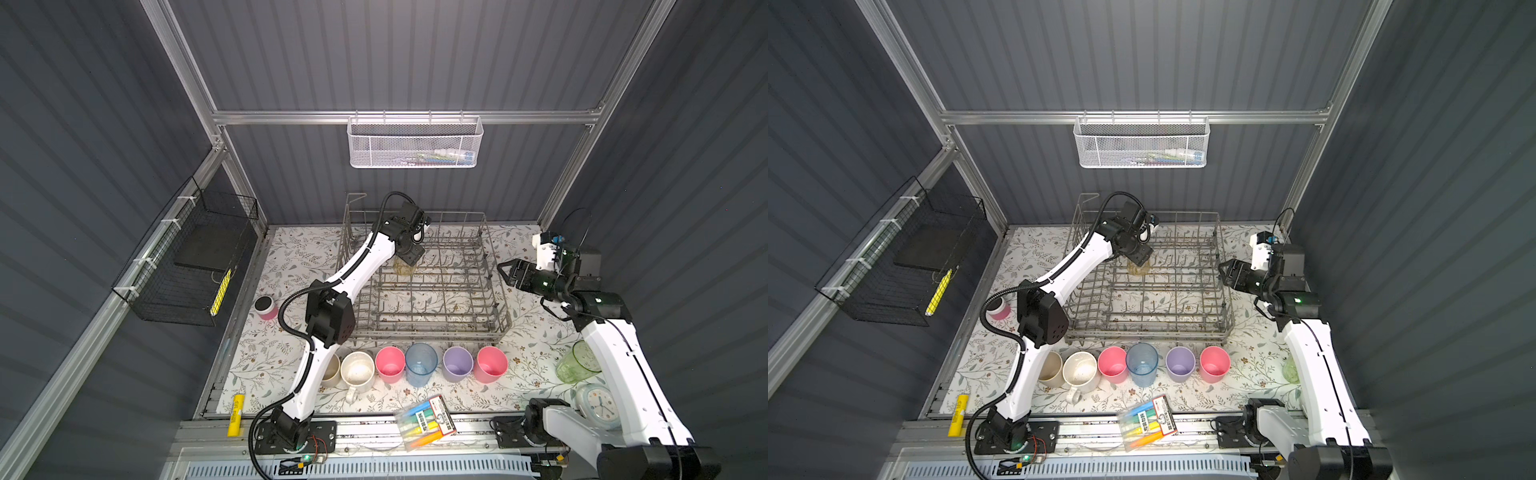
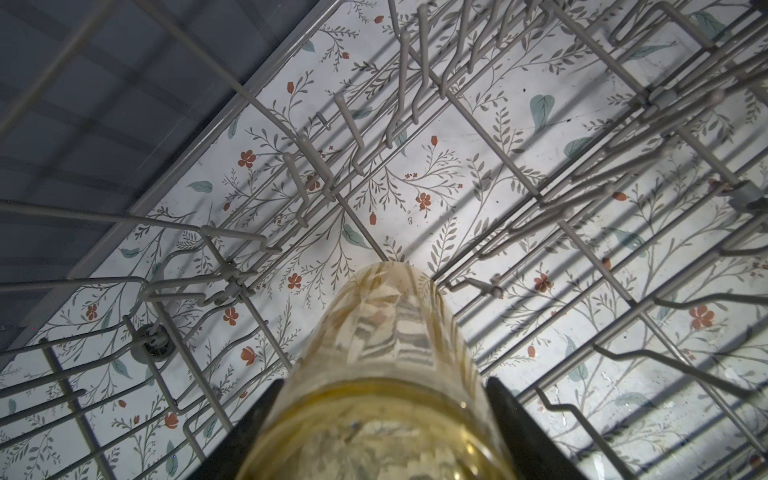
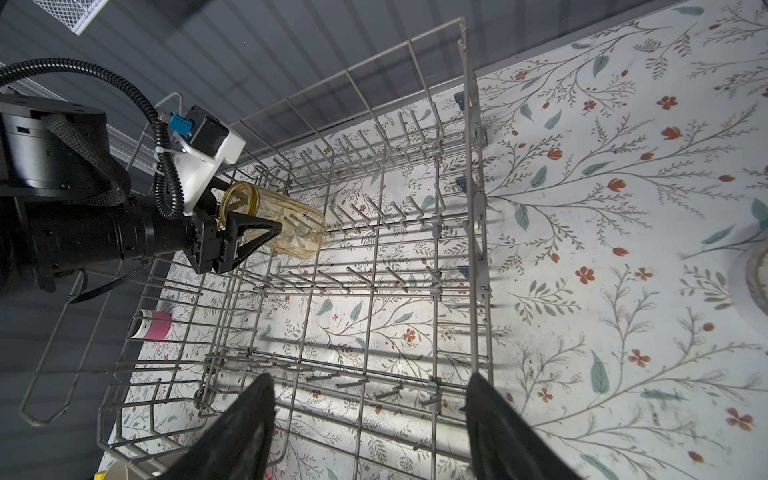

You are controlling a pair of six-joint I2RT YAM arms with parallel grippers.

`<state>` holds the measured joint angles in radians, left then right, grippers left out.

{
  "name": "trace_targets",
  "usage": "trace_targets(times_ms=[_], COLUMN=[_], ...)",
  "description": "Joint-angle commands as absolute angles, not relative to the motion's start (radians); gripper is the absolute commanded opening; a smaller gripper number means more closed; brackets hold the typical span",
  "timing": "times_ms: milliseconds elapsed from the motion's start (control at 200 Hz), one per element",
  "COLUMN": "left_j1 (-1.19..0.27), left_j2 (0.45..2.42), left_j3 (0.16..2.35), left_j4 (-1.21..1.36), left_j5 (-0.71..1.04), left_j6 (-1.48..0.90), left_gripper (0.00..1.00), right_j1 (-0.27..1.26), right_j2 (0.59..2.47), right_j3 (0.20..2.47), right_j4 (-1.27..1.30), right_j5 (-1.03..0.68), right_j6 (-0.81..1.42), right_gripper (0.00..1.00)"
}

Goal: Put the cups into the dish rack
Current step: 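Turn the amber glass upside down over the rack while the right arm withdraws, then lower the amber glass into the rack while the right gripper reaches the green glass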

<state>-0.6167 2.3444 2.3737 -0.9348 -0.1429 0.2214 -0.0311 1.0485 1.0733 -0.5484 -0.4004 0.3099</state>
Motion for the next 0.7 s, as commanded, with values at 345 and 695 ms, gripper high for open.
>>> trace_targets(times_ms=[345,695], left_j1=[-0.604,-0.604], left_j2=[2.217,2.061], left_j3=[2.265,2.148], left_j4=[-0.932,-0.804], left_j5=[-0.155,-0.116], left_j6=[0.188,0.174], left_gripper=[0.82,0.87], right_j1=[-0.034,-0.047], right_j2=[0.987,0.832], right_j3=[1.081,1.053], right_j4=[-0.672,-0.847], right_j5=[-0.272,-0.077], right_j6=[0.299,0.362], right_gripper=[0.85,0.93])
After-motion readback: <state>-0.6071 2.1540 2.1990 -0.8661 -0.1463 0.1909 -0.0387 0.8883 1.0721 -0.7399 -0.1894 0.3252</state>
